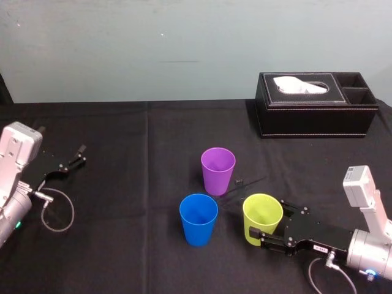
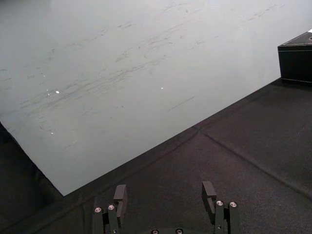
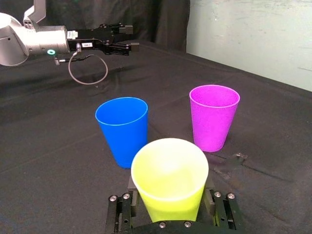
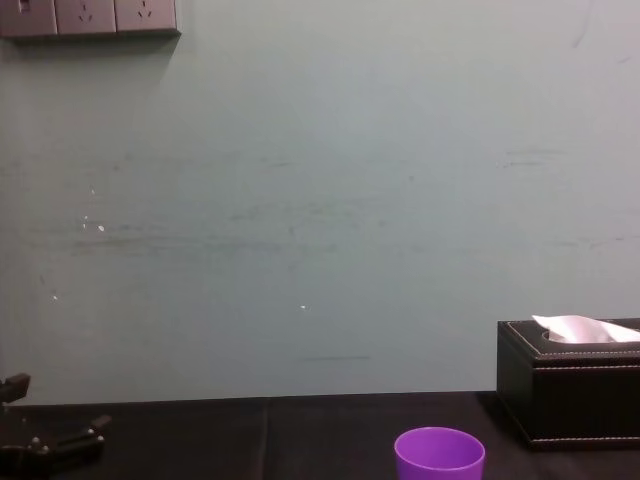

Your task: Stack the three plastic cups sequentially using one hand.

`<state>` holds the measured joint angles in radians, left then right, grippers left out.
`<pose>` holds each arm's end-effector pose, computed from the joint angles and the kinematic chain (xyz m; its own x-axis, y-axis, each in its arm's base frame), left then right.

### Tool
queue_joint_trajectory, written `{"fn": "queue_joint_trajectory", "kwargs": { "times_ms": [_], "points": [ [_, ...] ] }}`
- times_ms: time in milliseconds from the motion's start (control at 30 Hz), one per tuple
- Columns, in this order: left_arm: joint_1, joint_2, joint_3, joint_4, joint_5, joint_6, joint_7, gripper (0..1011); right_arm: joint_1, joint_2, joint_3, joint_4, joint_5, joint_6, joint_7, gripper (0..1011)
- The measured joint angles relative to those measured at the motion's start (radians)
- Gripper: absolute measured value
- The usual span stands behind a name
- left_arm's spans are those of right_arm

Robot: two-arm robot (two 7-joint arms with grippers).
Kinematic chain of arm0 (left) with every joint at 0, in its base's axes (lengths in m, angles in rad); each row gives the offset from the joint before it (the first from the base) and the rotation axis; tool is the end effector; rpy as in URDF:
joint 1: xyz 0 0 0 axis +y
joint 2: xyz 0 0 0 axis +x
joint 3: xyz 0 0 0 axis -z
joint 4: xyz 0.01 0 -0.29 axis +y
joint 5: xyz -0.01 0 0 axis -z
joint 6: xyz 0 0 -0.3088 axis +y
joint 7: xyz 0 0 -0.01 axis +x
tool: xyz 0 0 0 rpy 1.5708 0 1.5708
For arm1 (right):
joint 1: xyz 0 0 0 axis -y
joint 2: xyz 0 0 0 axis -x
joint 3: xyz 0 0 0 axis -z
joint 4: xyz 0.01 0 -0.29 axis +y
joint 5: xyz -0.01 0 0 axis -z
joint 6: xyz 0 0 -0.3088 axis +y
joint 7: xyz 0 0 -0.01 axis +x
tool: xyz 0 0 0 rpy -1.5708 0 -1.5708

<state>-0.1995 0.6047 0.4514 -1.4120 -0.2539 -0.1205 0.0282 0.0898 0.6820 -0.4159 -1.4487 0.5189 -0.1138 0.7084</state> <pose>0.3581 0.0827 -0.3023 0.2924 0.8803 0.3737 -0.9552 0.2874 0.0704 0.3275 -0.1113 -0.3166 0.8348 -0.5501 0.0207 0.5404 0.8117 -0.2216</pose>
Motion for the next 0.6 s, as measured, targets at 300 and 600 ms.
{"fn": "queue_joint_trajectory", "kwargs": {
  "times_ms": [300,600],
  "points": [
    [0.000,0.000,0.000,0.000,0.000,0.000,0.000,1011,-0.001,0.001,0.001,-0.001,0.002,0.001,0.002,735],
    [0.000,0.000,0.000,0.000,0.000,0.000,0.000,1011,-0.002,0.001,0.001,-0.002,0.003,0.002,0.003,734]
  ]
}}
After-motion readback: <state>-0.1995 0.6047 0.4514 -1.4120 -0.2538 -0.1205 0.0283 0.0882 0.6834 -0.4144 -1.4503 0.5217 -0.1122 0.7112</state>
